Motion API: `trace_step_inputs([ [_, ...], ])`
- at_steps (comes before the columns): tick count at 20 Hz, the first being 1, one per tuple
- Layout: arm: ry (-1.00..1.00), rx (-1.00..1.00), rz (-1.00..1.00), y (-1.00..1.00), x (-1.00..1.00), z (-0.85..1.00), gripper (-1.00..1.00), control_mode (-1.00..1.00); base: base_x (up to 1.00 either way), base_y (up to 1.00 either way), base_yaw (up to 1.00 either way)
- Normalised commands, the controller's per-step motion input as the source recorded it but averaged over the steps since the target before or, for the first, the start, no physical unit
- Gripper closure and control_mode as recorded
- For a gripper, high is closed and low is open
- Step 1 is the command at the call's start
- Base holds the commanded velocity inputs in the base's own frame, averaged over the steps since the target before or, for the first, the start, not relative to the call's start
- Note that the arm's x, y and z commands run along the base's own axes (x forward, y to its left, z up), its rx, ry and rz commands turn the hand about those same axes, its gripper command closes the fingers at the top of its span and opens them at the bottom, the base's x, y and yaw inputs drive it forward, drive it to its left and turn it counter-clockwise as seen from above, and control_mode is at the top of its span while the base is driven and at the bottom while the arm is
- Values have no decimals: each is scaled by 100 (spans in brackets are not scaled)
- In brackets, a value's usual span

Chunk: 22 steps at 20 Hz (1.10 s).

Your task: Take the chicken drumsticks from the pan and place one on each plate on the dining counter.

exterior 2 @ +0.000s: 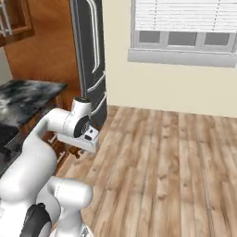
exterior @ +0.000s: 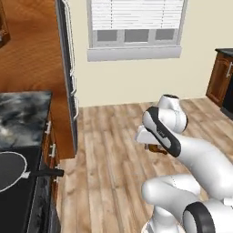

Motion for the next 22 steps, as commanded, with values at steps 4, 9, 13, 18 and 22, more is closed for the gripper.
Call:
trace_step_inputs([
  [4,0,0,0,0,0,0,100,100,0,3,-100],
  [9,0,0,0,0,0,0,100,100,-1,3,-100],
  [13,0,0,0,0,0,0,100,100,0,2,-100],
  [18,0,0,0,0,0,0,100,100,0,0,-100],
  [22,0,0,0,0,0,0,100,100,0,0,-100],
])
